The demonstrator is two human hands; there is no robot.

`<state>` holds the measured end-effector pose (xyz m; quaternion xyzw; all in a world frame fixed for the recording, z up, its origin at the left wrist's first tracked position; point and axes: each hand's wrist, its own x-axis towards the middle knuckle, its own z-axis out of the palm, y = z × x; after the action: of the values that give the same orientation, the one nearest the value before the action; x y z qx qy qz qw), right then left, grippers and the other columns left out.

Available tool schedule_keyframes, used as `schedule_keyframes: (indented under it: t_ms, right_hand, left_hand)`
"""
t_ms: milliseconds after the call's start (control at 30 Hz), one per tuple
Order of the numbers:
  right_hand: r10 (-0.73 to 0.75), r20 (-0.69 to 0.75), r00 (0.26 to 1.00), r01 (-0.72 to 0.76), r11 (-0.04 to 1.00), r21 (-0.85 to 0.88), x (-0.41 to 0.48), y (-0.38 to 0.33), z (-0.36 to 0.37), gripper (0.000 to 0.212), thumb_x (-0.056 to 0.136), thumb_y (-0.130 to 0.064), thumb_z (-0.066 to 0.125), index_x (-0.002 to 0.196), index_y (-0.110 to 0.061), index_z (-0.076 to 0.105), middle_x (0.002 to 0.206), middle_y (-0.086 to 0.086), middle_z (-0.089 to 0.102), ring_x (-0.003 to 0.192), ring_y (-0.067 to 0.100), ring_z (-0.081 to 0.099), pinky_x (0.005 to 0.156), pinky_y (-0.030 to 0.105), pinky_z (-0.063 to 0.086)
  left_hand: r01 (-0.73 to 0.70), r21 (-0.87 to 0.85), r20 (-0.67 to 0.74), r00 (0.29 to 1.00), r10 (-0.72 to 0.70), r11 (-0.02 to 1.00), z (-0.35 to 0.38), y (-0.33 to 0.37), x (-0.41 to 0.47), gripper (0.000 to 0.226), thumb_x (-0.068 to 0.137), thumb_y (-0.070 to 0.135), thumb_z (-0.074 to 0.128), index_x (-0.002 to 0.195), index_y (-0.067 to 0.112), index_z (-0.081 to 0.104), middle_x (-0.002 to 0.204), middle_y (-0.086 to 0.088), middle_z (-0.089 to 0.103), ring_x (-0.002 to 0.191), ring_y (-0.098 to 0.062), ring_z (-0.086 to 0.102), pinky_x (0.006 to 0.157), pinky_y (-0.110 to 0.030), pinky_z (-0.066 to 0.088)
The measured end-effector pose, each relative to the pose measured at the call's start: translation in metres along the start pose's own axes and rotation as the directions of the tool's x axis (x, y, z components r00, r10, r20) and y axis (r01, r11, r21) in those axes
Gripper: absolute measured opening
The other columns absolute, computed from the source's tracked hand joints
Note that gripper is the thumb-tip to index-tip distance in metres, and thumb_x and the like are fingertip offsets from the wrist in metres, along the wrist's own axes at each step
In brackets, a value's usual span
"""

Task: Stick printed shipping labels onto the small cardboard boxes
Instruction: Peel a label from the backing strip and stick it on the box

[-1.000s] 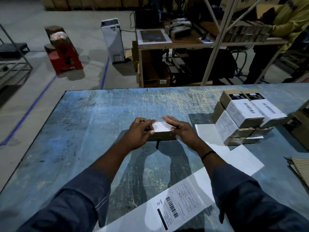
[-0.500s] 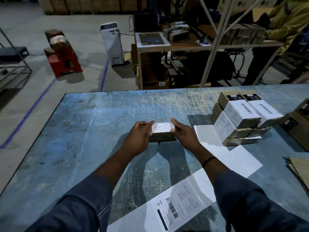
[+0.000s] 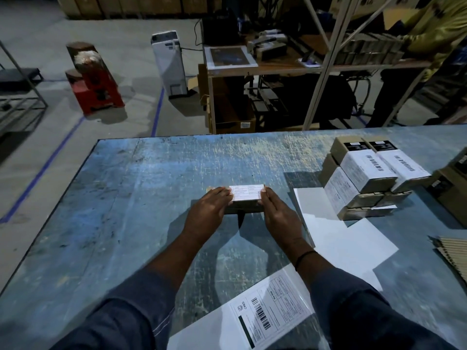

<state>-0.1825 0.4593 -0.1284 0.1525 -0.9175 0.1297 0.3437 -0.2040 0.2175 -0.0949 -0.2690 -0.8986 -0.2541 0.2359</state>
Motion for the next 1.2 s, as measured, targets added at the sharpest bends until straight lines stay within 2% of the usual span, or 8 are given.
schedule_keyframes:
  t_ms: [133,233,333,433,567,700,867,1200]
  right_hand:
    - [0.004,-0.002,1.0,-0.004,0.998,0.062,-0.001,0.0,-0.006,0.039,0.092,-0.007,0.064,0.131,-0.003,0.066,0.14,0.015,0.061,0.107,0.034,0.069,0.076,0.039,0.059]
    - [0.313,0.052,0.948,-0.308,0.871,0.381,0.021,-0.006,-0.017,0.019,0.096,-0.024,0.068,0.106,-0.011,0.076,0.131,0.009,0.068,0.118,0.024,0.065,0.097,0.039,0.054]
    - [0.518,0.382,0.766,-0.638,0.538,0.551,0.048,-0.001,-0.027,0.019,0.088,-0.026,0.078,0.1,-0.023,0.065,0.118,-0.001,0.068,0.113,0.02,0.066,0.094,0.033,0.05]
    - [0.339,0.677,0.653,-0.75,0.416,0.515,0.054,0.002,-0.032,0.04,0.089,-0.021,0.077,0.122,-0.023,0.053,0.129,0.001,0.062,0.118,0.017,0.062,0.099,0.035,0.051]
    - [0.265,0.711,0.651,-0.734,0.46,0.5,0.046,0.004,-0.042,0.052,0.075,-0.005,0.085,0.111,-0.019,0.05,0.121,0.005,0.063,0.111,0.018,0.063,0.092,0.032,0.053]
    - [0.119,0.761,0.638,-0.548,0.764,0.34,0.032,-0.004,-0.052,0.058,0.069,-0.017,0.081,0.108,-0.029,0.039,0.105,0.001,0.059,0.086,0.02,0.057,0.059,0.023,0.045]
    - [0.038,0.701,0.712,-0.354,0.882,0.312,0.026,-0.016,-0.046,0.099,0.069,-0.047,0.077,0.154,-0.029,0.028,0.139,0.005,0.048,0.123,0.023,0.048,0.1,0.04,0.046]
    - [0.207,0.38,0.902,-0.279,0.95,0.143,0.043,-0.006,-0.091,0.082,0.078,-0.06,0.073,0.149,-0.034,0.043,0.125,0.005,0.063,0.113,0.027,0.058,0.088,0.038,0.049]
  left_hand:
    - [-0.036,-0.031,-0.046,0.998,0.034,0.999,-0.002,-0.002,0.0,0.022,0.084,0.007,0.081,0.106,0.009,0.079,0.12,-0.008,0.074,0.115,-0.025,0.069,0.096,-0.048,0.057]
    - [0.166,-0.167,0.021,0.986,-0.165,0.972,-0.014,0.003,0.008,0.018,0.081,0.023,0.086,0.098,0.019,0.081,0.135,-0.003,0.067,0.132,-0.023,0.055,0.111,-0.042,0.045]
    - [0.434,-0.288,0.143,0.901,-0.41,0.854,-0.027,0.004,0.021,0.018,0.078,0.028,0.086,0.093,0.026,0.076,0.137,0.005,0.064,0.131,-0.014,0.053,0.105,-0.022,0.04]
    - [0.521,-0.337,0.22,0.854,-0.472,0.785,-0.034,0.002,0.021,0.045,0.073,0.028,0.09,0.112,0.024,0.069,0.113,0.007,0.071,0.103,-0.009,0.065,0.085,-0.021,0.049]
    - [0.452,-0.266,0.258,0.884,-0.389,0.851,-0.039,-0.001,0.005,0.064,0.063,0.032,0.095,0.121,0.029,0.067,0.114,0.012,0.06,0.107,-0.005,0.053,0.083,-0.017,0.043]
    - [0.32,-0.171,0.299,0.918,-0.26,0.932,-0.037,0.005,-0.02,0.06,0.065,0.024,0.093,0.118,0.034,0.066,0.109,0.014,0.049,0.111,-0.011,0.039,0.091,-0.024,0.04]
    - [0.349,-0.159,0.287,0.911,-0.295,0.924,-0.033,0.006,-0.025,0.079,0.064,0.02,0.093,0.134,0.032,0.06,0.142,0.009,0.047,0.132,-0.019,0.034,0.111,-0.033,0.036]
    - [0.289,-0.235,0.143,0.955,-0.261,0.928,-0.027,0.022,-0.014,0.062,0.09,0.029,0.076,0.146,0.032,0.05,0.154,0.008,0.042,0.139,-0.013,0.04,0.112,-0.032,0.036]
